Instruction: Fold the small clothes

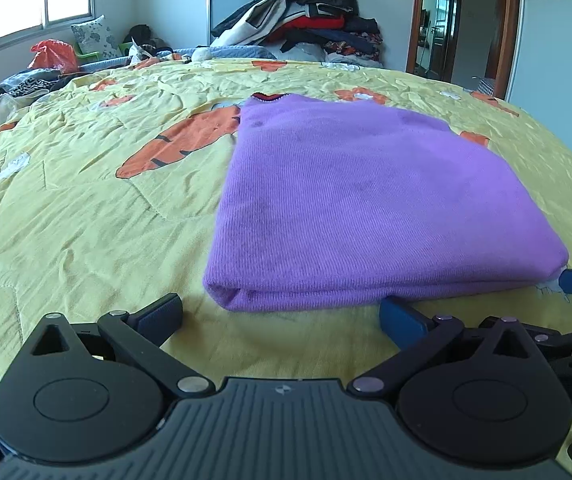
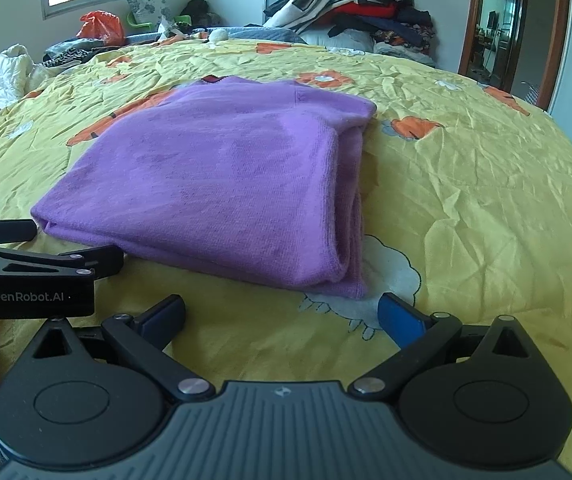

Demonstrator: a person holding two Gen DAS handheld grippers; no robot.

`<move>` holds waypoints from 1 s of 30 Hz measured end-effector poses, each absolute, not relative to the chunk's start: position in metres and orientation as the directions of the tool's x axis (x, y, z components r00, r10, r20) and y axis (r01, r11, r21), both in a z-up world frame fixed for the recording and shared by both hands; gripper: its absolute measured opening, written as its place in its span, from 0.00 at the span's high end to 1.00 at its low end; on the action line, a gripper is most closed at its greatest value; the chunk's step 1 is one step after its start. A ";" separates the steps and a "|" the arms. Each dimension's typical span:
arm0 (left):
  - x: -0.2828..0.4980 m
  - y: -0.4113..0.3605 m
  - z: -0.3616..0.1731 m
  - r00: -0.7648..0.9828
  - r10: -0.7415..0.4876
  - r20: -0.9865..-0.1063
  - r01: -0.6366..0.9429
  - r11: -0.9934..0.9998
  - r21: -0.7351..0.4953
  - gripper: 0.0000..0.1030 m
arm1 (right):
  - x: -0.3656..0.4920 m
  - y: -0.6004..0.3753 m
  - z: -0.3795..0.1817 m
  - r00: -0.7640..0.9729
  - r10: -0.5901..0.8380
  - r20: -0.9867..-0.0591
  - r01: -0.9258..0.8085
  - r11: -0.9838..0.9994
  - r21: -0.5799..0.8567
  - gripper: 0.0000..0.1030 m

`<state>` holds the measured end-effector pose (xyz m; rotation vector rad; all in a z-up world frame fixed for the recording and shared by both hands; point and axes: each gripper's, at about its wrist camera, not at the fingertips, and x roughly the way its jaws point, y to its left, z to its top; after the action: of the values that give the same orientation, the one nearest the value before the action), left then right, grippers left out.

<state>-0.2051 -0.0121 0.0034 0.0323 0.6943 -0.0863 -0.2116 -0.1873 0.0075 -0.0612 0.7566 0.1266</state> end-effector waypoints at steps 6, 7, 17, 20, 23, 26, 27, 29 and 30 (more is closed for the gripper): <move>-0.205 -0.012 0.003 0.766 -0.068 -0.639 0.091 0.996 0.002 0.00 | -0.211 -0.188 0.007 0.722 0.087 -0.687 -0.129 0.992 -0.010 0.00; -0.205 -0.012 0.003 0.767 -0.069 -0.638 0.091 0.996 0.001 0.00 | -0.211 -0.188 0.008 0.722 0.087 -0.687 -0.129 0.992 -0.010 0.00; -0.206 -0.013 0.003 0.767 -0.068 -0.637 0.089 0.996 0.002 0.00 | -0.208 -0.187 0.007 0.725 0.075 -0.685 -0.112 0.994 -0.010 0.00; -0.206 -0.013 0.003 0.767 -0.068 -0.638 0.090 0.996 0.002 0.00 | -0.208 -0.187 0.007 0.725 0.075 -0.685 -0.112 0.994 -0.010 0.00; -0.206 -0.013 0.003 0.768 -0.067 -0.637 0.088 0.996 0.001 0.00 | -0.208 -0.188 0.007 0.725 0.076 -0.685 -0.113 0.994 -0.010 0.00; -0.206 -0.013 0.004 0.768 -0.067 -0.636 0.089 0.996 0.002 0.00 | -0.208 -0.187 0.007 0.725 0.075 -0.685 -0.113 0.994 -0.010 0.00; -0.206 -0.013 0.004 0.769 -0.067 -0.636 0.088 0.996 0.002 0.00 | -0.208 -0.188 0.007 0.725 0.075 -0.685 -0.113 0.994 -0.010 0.00; -0.206 -0.013 0.004 0.769 -0.067 -0.635 0.089 0.996 0.002 0.00 | -0.208 -0.187 0.007 0.725 0.075 -0.685 -0.113 0.994 -0.010 0.00; -0.207 -0.013 0.004 0.770 -0.067 -0.635 0.088 0.996 0.002 0.00 | -0.208 -0.187 0.007 0.725 0.075 -0.685 -0.112 0.994 -0.010 0.00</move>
<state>-0.2066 -0.0126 0.0037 0.0326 0.6869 -0.0843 -0.2081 -0.1874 0.0072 -0.0521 0.7528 0.1035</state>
